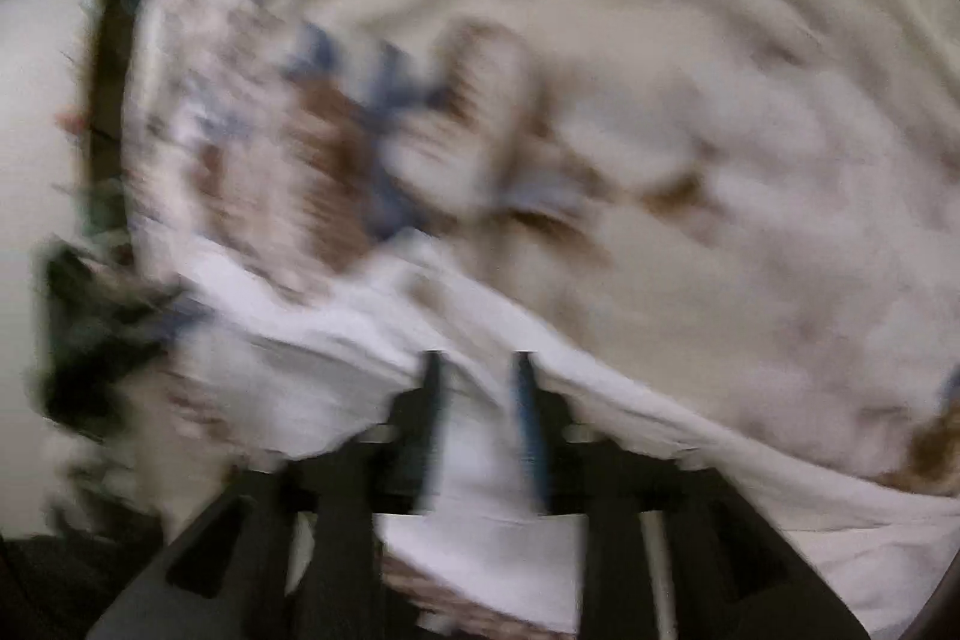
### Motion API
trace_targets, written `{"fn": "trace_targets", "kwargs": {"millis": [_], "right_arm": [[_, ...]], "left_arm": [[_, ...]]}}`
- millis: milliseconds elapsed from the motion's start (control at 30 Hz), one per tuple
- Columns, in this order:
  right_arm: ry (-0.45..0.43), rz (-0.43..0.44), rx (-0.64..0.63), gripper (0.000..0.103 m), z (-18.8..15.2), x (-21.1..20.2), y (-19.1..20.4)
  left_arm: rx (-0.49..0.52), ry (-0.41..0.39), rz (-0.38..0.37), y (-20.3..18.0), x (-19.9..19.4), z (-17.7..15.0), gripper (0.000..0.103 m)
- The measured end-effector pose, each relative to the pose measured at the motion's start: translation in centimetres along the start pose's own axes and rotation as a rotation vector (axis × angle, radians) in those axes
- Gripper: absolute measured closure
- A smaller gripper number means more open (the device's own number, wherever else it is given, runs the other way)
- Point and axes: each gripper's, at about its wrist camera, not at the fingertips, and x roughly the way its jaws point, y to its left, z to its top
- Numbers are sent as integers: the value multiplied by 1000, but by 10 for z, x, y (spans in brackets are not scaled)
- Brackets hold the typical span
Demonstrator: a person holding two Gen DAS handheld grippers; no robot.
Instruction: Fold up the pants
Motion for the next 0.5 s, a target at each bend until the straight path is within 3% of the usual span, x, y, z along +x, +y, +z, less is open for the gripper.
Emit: {"fn": "trace_targets", "kwargs": {"millis": [67, 167, 233, 367, 467, 500], "right_arm": [[-3, 86, 20, 33, 11, 8, 6], [134, 71, 51, 38, 33, 54, 11], [253, 35, 66, 71, 37, 83, 13], [301, 66, -7, 72, 30, 86, 31], [297, 134, 109, 71, 39, 93, 7], [300, 166, 145, 61, 42, 97, -3]], "left_arm": [[23, -4, 11, -2, -5, -2, 42], [54, -7, 44, -3, -5, -3, 42], [44, -3, 37, 1, -6, -3, 42], [41, 17, 12, 3, -3, -4, 42], [22, 42, -6, 6, 3, -6, 42], [20, 48, -3, 7, 5, -7, 42]]}}
